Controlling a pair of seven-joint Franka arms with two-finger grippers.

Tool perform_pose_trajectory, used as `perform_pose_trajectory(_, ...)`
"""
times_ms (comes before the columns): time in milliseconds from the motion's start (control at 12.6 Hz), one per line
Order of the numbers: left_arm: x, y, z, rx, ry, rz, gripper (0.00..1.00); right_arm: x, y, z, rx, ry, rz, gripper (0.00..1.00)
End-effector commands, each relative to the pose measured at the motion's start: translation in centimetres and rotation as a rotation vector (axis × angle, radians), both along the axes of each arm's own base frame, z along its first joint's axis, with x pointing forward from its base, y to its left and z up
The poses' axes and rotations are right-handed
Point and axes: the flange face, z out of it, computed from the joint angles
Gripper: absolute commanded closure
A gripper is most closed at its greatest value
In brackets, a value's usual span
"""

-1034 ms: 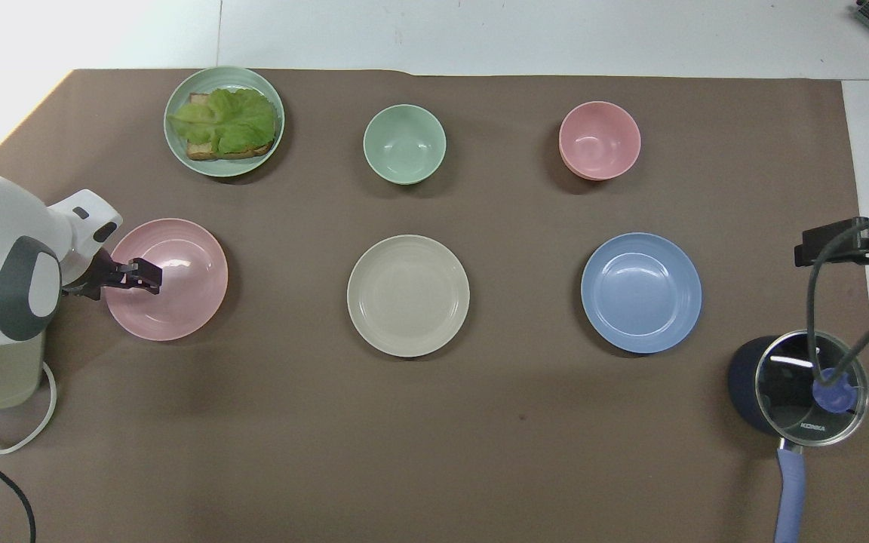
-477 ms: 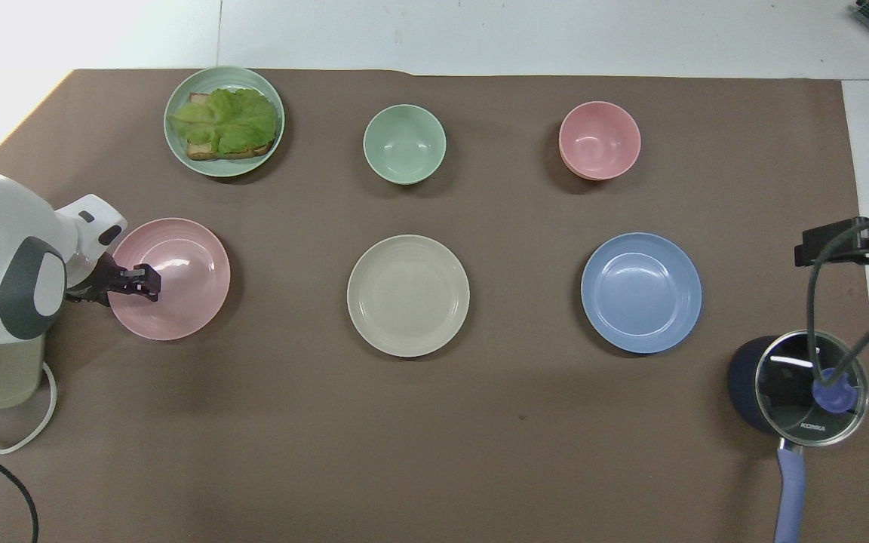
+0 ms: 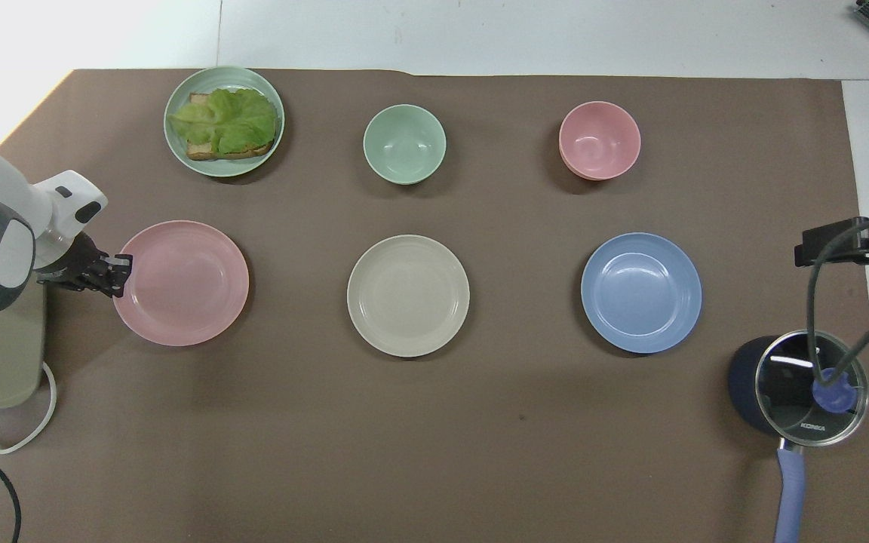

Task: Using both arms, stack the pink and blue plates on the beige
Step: 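Grasp the pink plate rim with the left gripper and lift it, then carry the pink plate with the left gripper onto the beige plate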

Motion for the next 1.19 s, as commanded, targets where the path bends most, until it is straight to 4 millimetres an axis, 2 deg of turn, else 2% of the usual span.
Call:
perform_pose_trajectory(0, 0.3, -1.2, 3.3, -0.018, 0.047, -0.004, 1.00, -0.2, -0.2, 0.3, -0.002, -0.005, -0.011, 0.00)
perform_pose_trajectory(159, 0.7, -3.5, 6.5, -0.116, 0.070, 0.042, 1.00, -0.2, -0.4, 0.3, -0.001, -0.005, -0.014, 0.00)
perform_pose_trajectory(239, 0.6, -5.2, 7.0, -0.122, 0.082, 0.091, 1.00, -0.2, -0.4, 0.3, -0.001, -0.005, -0.016, 0.00)
perform_pose_trajectory(398, 0.2, -11.5, 7.2, -0.098, 0.073, 0.154, 1.00, -0.2, -0.4, 0.3, -0.001, -0.005, -0.014, 0.00)
perform_pose_trajectory(557, -0.4, -18.2, 6.9, -0.151, 0.032, 0.220, 1.00, -0.2, -0.4, 0.3, -0.001, -0.005, -0.013, 0.00)
perform_pose_trajectory(636, -1.2, -20.4, 6.0, -0.155, 0.016, 0.206, 1.00, -0.2, -0.2, 0.3, -0.002, -0.005, -0.010, 0.00)
perform_pose_trajectory(795, -2.9, -25.1, 2.3, -0.198, -0.020, 0.188, 1.00, -0.2, 0.0, 0.3, -0.002, -0.006, -0.008, 0.00)
perform_pose_trajectory(955, -4.1, -26.9, 0.1, -0.204, -0.062, 0.174, 1.00, -0.2, 0.1, 0.3, -0.002, -0.005, -0.006, 0.00)
perform_pose_trajectory(1034, -4.7, -28.5, -0.4, -0.206, -0.066, 0.149, 1.00, -0.2, 0.1, 0.3, -0.002, -0.005, -0.006, 0.00)
perform_pose_trajectory(1114, -5.1, -29.2, -0.8, -0.203, -0.060, 0.133, 1.00, -0.2, -0.1, 0.3, -0.002, -0.005, -0.009, 0.00)
